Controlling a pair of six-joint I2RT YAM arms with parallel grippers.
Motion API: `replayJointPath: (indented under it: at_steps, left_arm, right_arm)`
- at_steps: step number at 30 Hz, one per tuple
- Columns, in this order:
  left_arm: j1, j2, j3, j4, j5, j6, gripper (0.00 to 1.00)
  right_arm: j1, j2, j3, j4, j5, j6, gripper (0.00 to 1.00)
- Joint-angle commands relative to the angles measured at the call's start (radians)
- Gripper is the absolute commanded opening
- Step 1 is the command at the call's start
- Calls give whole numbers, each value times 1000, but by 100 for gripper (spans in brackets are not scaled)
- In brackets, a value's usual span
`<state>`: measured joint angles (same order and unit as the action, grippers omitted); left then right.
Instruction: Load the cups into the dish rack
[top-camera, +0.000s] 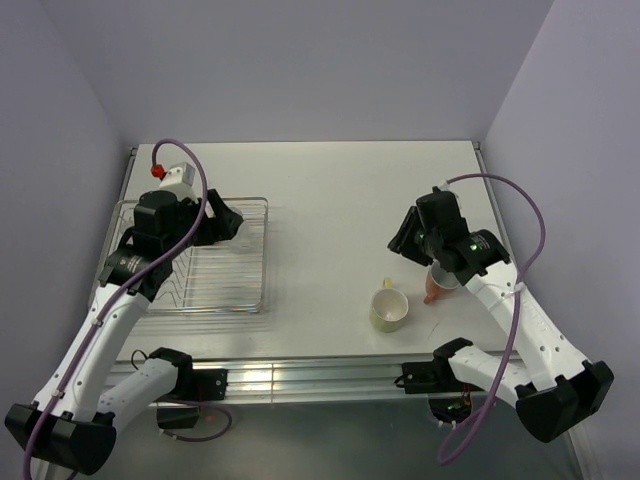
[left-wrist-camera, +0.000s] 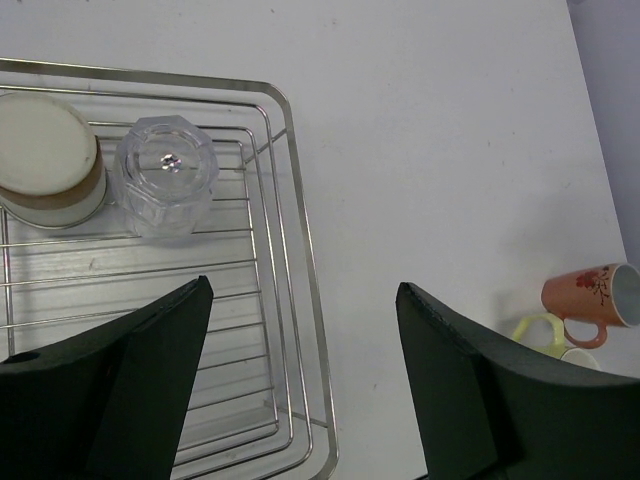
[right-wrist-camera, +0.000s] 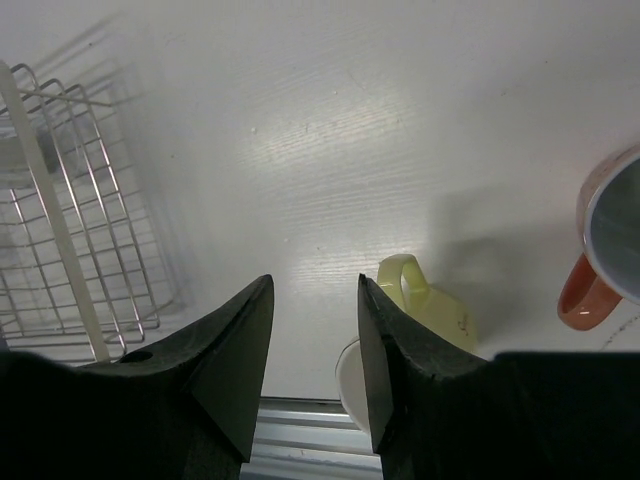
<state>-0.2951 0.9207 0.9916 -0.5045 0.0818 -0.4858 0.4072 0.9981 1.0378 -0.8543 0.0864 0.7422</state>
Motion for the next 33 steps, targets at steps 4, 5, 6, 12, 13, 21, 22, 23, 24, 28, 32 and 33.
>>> replayJointPath:
  at_steps: [4, 5, 6, 12, 13, 21, 22, 23, 24, 28, 32, 33]
  left_arm:
    - [-21, -8, -30, 70, 26, 30, 81]
    - [-21, 3, -33, 75, 36, 29, 81]
    - [-19, 7, -33, 75, 42, 27, 81]
    - [-19, 26, -30, 80, 47, 27, 80]
    - [-19, 26, -33, 80, 49, 27, 80]
    - [-19, 30, -47, 77, 27, 27, 80]
    - [-19, 30, -48, 78, 24, 27, 80]
    - [-19, 30, -50, 78, 24, 27, 80]
    - [-19, 30, -50, 77, 22, 27, 80]
    - [-19, 29, -53, 78, 12, 29, 80]
    - [-19, 32, -54, 78, 7, 27, 80]
    - [-19, 32, -54, 78, 7, 27, 80]
  right_arm:
    - [21, 14, 27, -78, -28, -33, 44]
    - [30, 14, 4, -97, -30, -33, 44]
    - [41, 10, -11, -97, -33, -33, 43]
    - [162, -33, -88, -94, -5, -15, 43]
    - [173, -38, -85, -94, -4, -18, 43]
    - [338, -41, -87, -95, 94, 35, 44]
    - [350, -45, -100, -97, 105, 49, 44]
    - [363, -50, -110, -92, 122, 55, 44]
    - [381, -58, -119, -89, 124, 62, 44]
    - [418, -52, -168, -89, 138, 92, 44]
    - [443, -50, -206, -75, 134, 111, 44]
    - [446, -46, -211, -72, 136, 109, 44]
